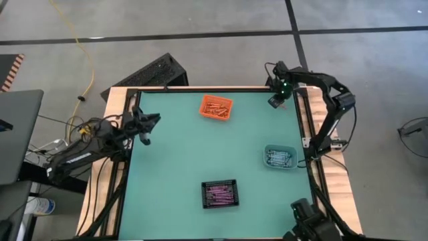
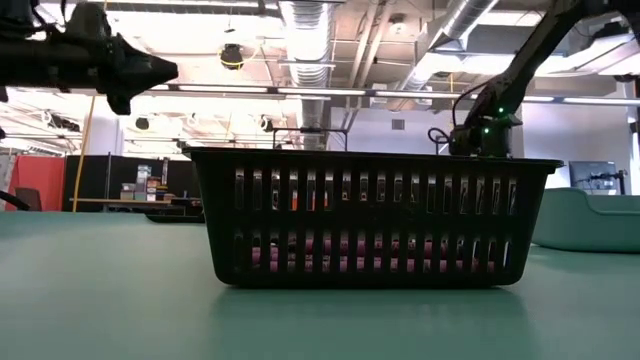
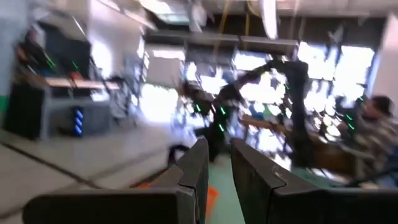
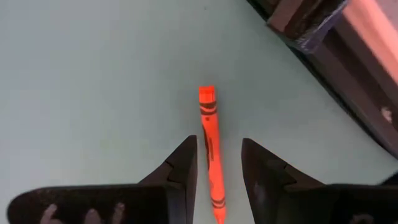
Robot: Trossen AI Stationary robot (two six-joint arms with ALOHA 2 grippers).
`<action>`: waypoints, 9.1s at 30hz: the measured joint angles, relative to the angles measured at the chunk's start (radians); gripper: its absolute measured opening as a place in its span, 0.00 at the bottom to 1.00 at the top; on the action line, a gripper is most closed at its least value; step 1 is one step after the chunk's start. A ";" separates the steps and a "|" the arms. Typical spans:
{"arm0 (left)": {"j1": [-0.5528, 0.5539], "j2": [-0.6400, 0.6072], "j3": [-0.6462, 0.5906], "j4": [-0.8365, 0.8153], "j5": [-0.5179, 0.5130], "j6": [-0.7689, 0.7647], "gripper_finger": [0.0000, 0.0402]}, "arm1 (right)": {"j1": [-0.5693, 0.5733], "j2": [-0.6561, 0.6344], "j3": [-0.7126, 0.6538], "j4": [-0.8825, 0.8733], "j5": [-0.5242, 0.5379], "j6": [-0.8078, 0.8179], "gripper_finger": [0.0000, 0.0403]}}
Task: Sort crayons
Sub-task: Put the orange crayon into the orange bin, then adjust the orange bin, then return to Home Position
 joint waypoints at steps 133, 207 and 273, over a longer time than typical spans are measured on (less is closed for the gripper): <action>0.000 0.005 -0.025 -0.246 -0.085 -0.030 0.14 | 1.257 -0.435 -0.233 0.578 0.119 0.485 0.23; 0.000 0.005 -0.024 -0.246 -0.085 -0.030 0.14 | 1.323 -1.023 -0.863 1.096 0.083 0.420 0.23; 0.000 0.005 -0.024 -0.246 -0.085 -0.030 0.14 | 1.144 -1.775 -1.074 0.756 0.182 0.463 0.23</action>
